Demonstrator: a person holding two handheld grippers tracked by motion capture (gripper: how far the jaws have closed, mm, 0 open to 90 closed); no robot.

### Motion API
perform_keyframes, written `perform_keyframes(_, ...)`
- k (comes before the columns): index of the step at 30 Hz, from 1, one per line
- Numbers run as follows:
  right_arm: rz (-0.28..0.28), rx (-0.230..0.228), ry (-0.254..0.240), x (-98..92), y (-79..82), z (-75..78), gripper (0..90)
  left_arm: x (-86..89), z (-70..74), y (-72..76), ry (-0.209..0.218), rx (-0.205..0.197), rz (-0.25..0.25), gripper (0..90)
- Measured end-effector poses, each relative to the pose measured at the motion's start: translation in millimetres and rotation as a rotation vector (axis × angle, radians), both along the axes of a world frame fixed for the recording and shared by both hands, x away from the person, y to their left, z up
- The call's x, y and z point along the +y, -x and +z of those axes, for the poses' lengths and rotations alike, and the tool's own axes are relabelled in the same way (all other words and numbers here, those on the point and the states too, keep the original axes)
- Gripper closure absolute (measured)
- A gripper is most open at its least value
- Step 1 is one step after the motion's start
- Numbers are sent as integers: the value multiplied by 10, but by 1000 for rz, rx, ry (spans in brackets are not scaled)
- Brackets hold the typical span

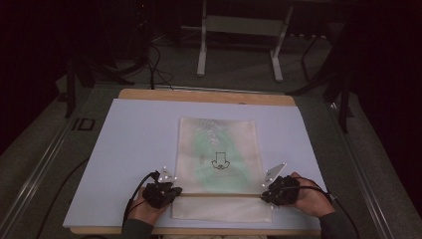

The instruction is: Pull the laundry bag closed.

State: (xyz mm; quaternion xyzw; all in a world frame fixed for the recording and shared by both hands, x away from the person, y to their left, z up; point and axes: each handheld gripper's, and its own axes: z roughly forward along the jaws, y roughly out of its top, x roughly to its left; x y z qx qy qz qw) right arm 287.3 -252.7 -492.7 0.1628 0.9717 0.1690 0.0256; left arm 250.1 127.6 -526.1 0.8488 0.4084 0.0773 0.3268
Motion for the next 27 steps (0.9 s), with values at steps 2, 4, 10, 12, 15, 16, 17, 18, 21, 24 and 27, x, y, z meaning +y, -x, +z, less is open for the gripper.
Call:
perform_keyframes(2, -8, 1, -23, -20, 6, -5, 816, 2, 0, -2, 1, 1, 0, 894)
perform_keyframes(4, -24, -3, -51, -49, 17, -13, 810, 5, 3, -7, -2, 2, -4, 894)
perform_keyframes(10, -65, -10, -129, -145, 60, -60, 739, 1, 6, -6, -4, 4, -3, 894)
perform_keyframes(12, -85, -23, -124, -164, 62, -44, 711, 15, 2, -13, 10, 11, -1, 891)
perform_keyframes(15, -93, -27, -137, -174, 54, -51, 685, 32, -4, -24, 29, 20, 0, 889)
perform_keyframes(16, -102, -21, -146, -174, 50, -71, 644, 33, -4, -24, 29, 20, -1, 886)
perform_keyframes(17, -111, -17, -155, -174, 47, -83, 628, 33, -2, -23, 28, 20, -3, 884)
perform_keyframes(18, -120, -15, -167, -176, 45, -89, 609, 35, 0, -23, 27, 19, -5, 881)
perform_keyframes(21, -128, -16, -202, -190, 42, -93, 585, 47, 3, -25, 43, 24, -7, 868)
perform_keyframes(24, -163, -36, -222, -207, 34, -81, 551, 46, 8, -22, 38, 19, -13, 843)
perform_keyframes(27, -179, -45, -235, -220, 28, -75, 541, 35, 18, -16, 31, 13, -16, 843)
